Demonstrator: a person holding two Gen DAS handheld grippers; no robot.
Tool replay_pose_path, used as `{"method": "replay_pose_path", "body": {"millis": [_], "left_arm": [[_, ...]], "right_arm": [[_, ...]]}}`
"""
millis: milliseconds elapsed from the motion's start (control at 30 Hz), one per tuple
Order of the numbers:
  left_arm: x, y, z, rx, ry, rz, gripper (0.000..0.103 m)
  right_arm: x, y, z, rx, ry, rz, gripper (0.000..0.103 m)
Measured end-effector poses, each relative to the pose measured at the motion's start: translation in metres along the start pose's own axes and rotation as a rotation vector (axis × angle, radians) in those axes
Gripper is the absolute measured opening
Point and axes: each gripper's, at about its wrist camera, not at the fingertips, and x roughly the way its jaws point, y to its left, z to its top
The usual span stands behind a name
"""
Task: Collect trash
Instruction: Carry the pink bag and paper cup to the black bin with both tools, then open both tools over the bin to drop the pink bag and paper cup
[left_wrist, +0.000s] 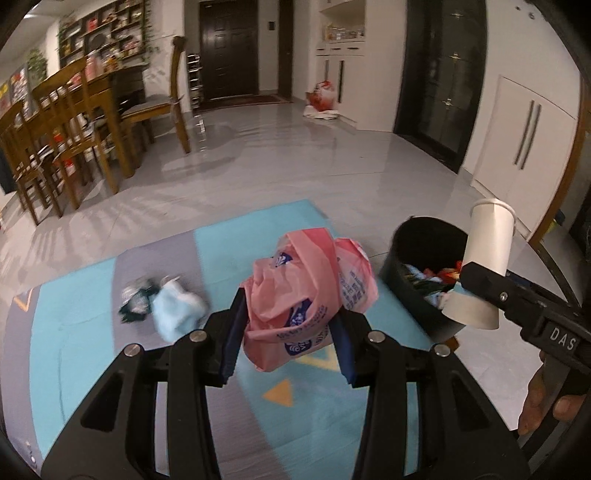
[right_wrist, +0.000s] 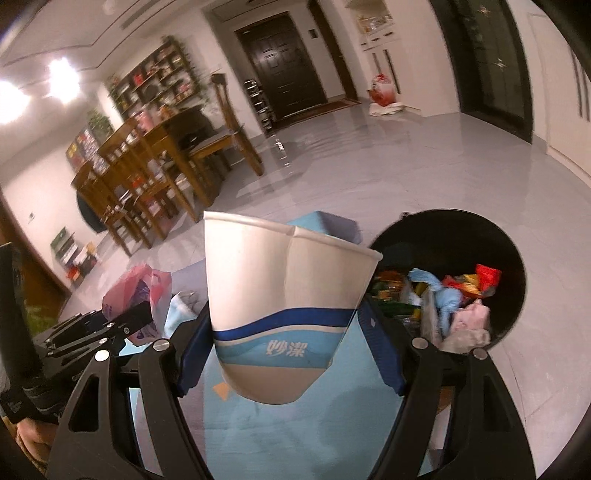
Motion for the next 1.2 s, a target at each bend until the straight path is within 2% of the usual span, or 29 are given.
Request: {"method": "replay_pose_path", "body": {"millis": [233, 300, 467, 667, 933, 1000, 1067, 1200], "left_arm": [[0.031, -0.048, 0.026, 0.000, 0.047, -0.152, 0.044], [0.041, -0.065, 0.033, 0.015, 0.060, -0.183, 0.045], [0.070, -0.097, 0.044, 0.009, 0.105, -0.283, 0.045], [0.114, -0.122, 0.043, -0.021, 0.170, -0.338, 0.045], [0.151, -0.147, 0.037, 0.007, 0.212, -0.329, 0.047], [0.160, -0.151, 0.036, 0.007, 0.224, -0.327, 0.051], [0.167, -0.152, 0.036, 0.000, 0.233, -0.332, 0.067], [0.172, -0.154, 0.036, 0.005, 0.230, -0.335, 0.076]], "right_arm": [[-0.022, -0.075, 0.018, 0.207, -0.074, -0.071, 0.075], [-0.021, -0.096, 0.021, 0.265, -0.074, -0.090, 0.075], [-0.008, -0.120, 0.023, 0.325, -0.035, -0.139, 0.075], [0.008, -0.141, 0.026, 0.405, -0.003, -0.167, 0.076], [0.027, -0.158, 0.027, 0.524, 0.037, -0.176, 0.076], [0.031, -0.160, 0.027, 0.538, 0.046, -0.178, 0.077], [0.035, -0.164, 0.029, 0.551, 0.056, -0.185, 0.078], [0.042, -0.169, 0.027, 0.582, 0.089, -0.210, 0.085]]}}
